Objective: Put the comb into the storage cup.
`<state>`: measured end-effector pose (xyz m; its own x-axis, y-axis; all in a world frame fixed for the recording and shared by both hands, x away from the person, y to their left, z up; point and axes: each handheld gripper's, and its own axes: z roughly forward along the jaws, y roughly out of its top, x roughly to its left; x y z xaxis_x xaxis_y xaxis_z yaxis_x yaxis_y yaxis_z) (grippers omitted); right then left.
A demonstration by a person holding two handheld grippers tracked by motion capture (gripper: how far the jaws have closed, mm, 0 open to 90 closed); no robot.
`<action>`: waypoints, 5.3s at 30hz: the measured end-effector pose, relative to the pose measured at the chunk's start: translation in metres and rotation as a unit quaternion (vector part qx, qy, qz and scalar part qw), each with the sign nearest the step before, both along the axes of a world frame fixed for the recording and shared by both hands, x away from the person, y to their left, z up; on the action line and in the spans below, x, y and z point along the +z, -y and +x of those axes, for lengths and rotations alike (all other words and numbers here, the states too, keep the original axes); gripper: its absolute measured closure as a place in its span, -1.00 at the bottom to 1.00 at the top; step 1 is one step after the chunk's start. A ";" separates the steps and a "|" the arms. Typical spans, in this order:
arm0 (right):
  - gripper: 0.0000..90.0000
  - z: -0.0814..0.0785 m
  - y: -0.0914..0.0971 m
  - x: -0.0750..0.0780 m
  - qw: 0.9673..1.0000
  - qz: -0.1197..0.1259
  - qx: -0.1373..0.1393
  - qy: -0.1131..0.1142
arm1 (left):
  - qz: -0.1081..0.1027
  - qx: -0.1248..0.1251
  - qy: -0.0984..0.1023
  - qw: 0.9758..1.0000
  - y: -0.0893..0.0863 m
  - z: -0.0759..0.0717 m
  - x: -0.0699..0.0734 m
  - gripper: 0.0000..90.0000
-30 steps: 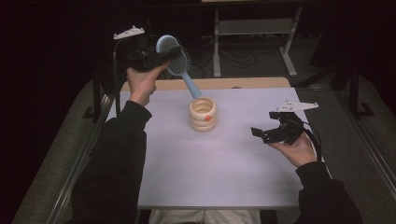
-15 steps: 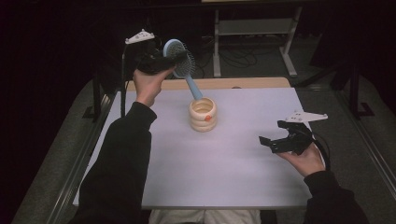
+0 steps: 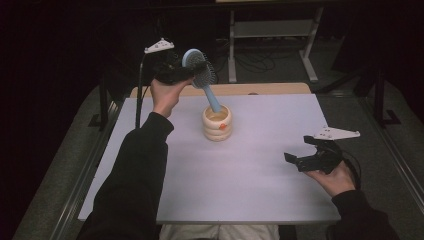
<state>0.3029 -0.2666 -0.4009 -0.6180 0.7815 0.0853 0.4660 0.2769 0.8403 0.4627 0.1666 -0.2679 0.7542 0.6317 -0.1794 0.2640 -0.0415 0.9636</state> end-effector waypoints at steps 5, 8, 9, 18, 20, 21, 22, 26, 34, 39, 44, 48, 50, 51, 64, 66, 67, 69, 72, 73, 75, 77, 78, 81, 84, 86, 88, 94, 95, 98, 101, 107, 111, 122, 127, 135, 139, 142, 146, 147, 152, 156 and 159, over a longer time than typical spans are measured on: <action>-1.00 -0.003 0.003 -0.002 1.000 0.000 -0.001 0.002 | 0.012 -0.003 -0.002 1.000 0.006 0.001 -0.009 0.18; -1.00 -0.006 0.005 -0.003 1.000 0.001 -0.002 0.005 | 0.014 -0.004 -0.006 1.000 0.009 0.002 -0.015 0.18; -1.00 -0.006 0.005 -0.004 1.000 0.002 -0.003 0.005 | 0.014 -0.006 -0.006 1.000 0.010 0.002 -0.016 0.18; -1.00 -0.014 0.012 -0.007 1.000 0.003 -0.007 0.003 | 0.027 -0.011 -0.006 1.000 0.018 0.002 -0.028 0.18; -1.00 -0.015 0.012 -0.007 1.000 0.005 -0.007 0.004 | 0.030 -0.011 -0.007 0.999 0.018 0.002 -0.030 0.17; -1.00 -0.015 0.013 -0.007 1.000 0.005 -0.007 0.004 | 0.031 -0.011 -0.009 0.999 0.018 0.002 -0.031 0.17; -1.00 -0.016 0.013 -0.007 1.000 0.005 -0.006 0.005 | 0.031 -0.010 -0.010 0.999 0.018 0.003 -0.033 0.17; -1.00 -0.017 0.013 -0.009 1.000 0.003 -0.007 0.005 | 0.034 -0.007 -0.014 0.999 0.017 0.005 -0.039 0.17; -1.00 -0.021 0.016 -0.013 1.000 0.002 -0.011 0.000 | 0.043 -0.008 -0.015 0.999 0.020 0.005 -0.051 0.17; -1.00 -0.022 0.017 -0.013 1.000 0.006 -0.012 0.002 | 0.044 -0.008 -0.022 0.999 0.023 0.006 -0.061 0.17; -1.00 -0.021 0.016 -0.015 1.000 0.004 -0.010 -0.001 | 0.040 -0.005 -0.030 0.999 0.025 0.008 -0.069 0.16; -1.00 -0.021 0.015 -0.017 1.000 0.003 -0.009 -0.001 | 0.044 -0.003 -0.034 0.998 0.026 0.009 -0.076 0.16; -1.00 -0.021 0.015 -0.017 1.000 0.005 -0.009 0.000 | 0.040 -0.002 -0.039 0.998 0.025 0.009 -0.079 0.16; -1.00 -0.021 0.015 -0.016 1.000 0.007 -0.010 0.001 | 0.042 -0.001 -0.042 0.998 0.025 0.010 -0.080 0.16; -1.00 -0.024 0.022 -0.014 0.999 0.028 -0.023 0.013 | 0.028 0.034 -0.064 0.997 0.016 0.014 -0.089 0.05; -1.00 -0.024 0.021 -0.014 0.999 0.027 -0.022 0.012 | 0.030 0.041 -0.061 0.997 0.014 0.014 -0.089 -0.03; -1.00 -0.024 0.021 -0.014 0.999 0.026 -0.021 0.011 | 0.027 0.043 -0.059 0.997 0.014 0.014 -0.090 -0.04; -1.00 -0.024 0.020 -0.014 0.999 0.024 -0.019 0.011 | 0.024 0.045 -0.058 0.997 0.012 0.014 -0.090 -0.05; -1.00 -0.023 0.020 -0.015 0.999 0.027 -0.019 0.008 | 0.014 0.051 -0.062 0.997 0.009 0.013 -0.088 -0.21; -1.00 -0.023 0.020 -0.015 0.999 0.029 -0.020 0.008 | 0.010 0.052 -0.065 0.996 0.008 0.013 -0.088 -0.22; -1.00 -0.023 0.021 -0.015 0.999 0.028 -0.020 0.007 | 0.010 0.053 -0.067 0.996 0.007 0.013 -0.087 -0.28; -1.00 -0.023 0.020 -0.015 0.999 0.023 -0.021 0.009 | 0.008 0.056 -0.068 0.996 0.005 0.013 -0.086 -0.34; -1.00 -0.023 0.020 -0.015 1.000 0.019 -0.021 0.010 | 0.010 0.058 -0.065 0.996 0.005 0.012 -0.086 -0.41; -1.00 -0.023 0.020 -0.015 1.000 0.019 -0.022 0.012 | 0.011 0.057 -0.068 0.996 0.002 0.012 -0.085 -0.54; -1.00 -0.023 0.020 -0.015 1.000 0.018 -0.022 0.012 | 0.007 0.049 -0.072 0.996 0.000 0.011 -0.085 -0.64; -1.00 -0.023 0.020 -0.015 1.000 0.018 -0.021 0.012 | 0.005 0.041 -0.079 0.996 -0.003 0.012 -0.085 -0.75; -1.00 -0.023 0.020 -0.015 1.000 0.016 -0.020 0.012 | 0.007 0.037 -0.085 0.996 -0.005 0.013 -0.086 -0.90; -1.00 -0.023 0.020 -0.015 1.000 0.013 -0.020 0.014 | 0.004 0.026 -0.078 0.997 -0.015 0.011 -0.083 -1.00; -1.00 -0.023 0.020 -0.015 1.000 0.013 -0.020 0.013 | 0.005 0.023 -0.077 0.997 -0.016 0.011 -0.083 -1.00; -1.00 -0.023 0.019 -0.015 1.000 0.013 -0.019 0.013 | 0.016 0.031 -0.070 0.997 -0.021 0.008 -0.082 -1.00; -1.00 -0.023 0.020 -0.015 1.000 0.017 -0.020 0.012 | 0.026 0.038 -0.059 0.997 -0.027 0.004 -0.082 -1.00; -1.00 -0.022 0.020 -0.016 0.999 0.023 -0.021 0.009 | 0.021 0.039 -0.056 0.997 -0.044 -0.002 -0.082 -1.00; -1.00 -0.021 0.020 -0.017 1.000 0.022 -0.021 0.007 | 0.030 0.037 -0.052 0.998 -0.056 -0.006 -0.085 -1.00; -1.00 -0.020 0.019 -0.018 0.999 0.023 -0.023 0.004 | 0.029 0.033 -0.043 0.998 -0.084 -0.020 -0.089 -1.00; -1.00 -0.020 0.019 -0.019 1.000 0.020 -0.023 0.002 | 0.031 0.029 -0.045 0.998 -0.093 -0.025 -0.089 -1.00; -1.00 -0.019 0.020 -0.019 1.000 0.017 -0.026 -0.001 | 0.034 0.029 -0.041 0.998 -0.102 -0.034 -0.091 -1.00; -1.00 -0.019 0.019 -0.020 1.000 0.016 -0.025 -0.002 | 0.033 0.025 -0.040 0.998 -0.107 -0.038 -0.093 -1.00; -1.00 -0.019 0.019 -0.020 1.000 0.017 -0.025 -0.001 | 0.031 0.024 -0.036 0.999 -0.111 -0.042 -0.094 -1.00; -1.00 -0.018 0.018 -0.021 1.000 0.009 -0.022 -0.005 | 0.032 0.024 -0.036 0.999 -0.116 -0.047 -0.095 -1.00; -1.00 -0.018 0.017 -0.021 1.000 0.007 -0.022 -0.004 | 0.032 0.024 -0.036 0.999 -0.118 -0.048 -0.095 -1.00; -1.00 -0.018 0.017 -0.021 1.000 0.009 -0.021 -0.005 | 0.033 0.030 -0.035 0.998 -0.124 -0.055 -0.099 -1.00; -1.00 -0.018 0.017 -0.021 1.000 0.008 -0.022 -0.006 | 0.034 0.030 -0.036 0.998 -0.128 -0.060 -0.103 -1.00; -1.00 -0.018 0.016 -0.021 1.000 0.006 -0.020 -0.006 | 0.034 0.029 -0.037 0.998 -0.131 -0.063 -0.105 -1.00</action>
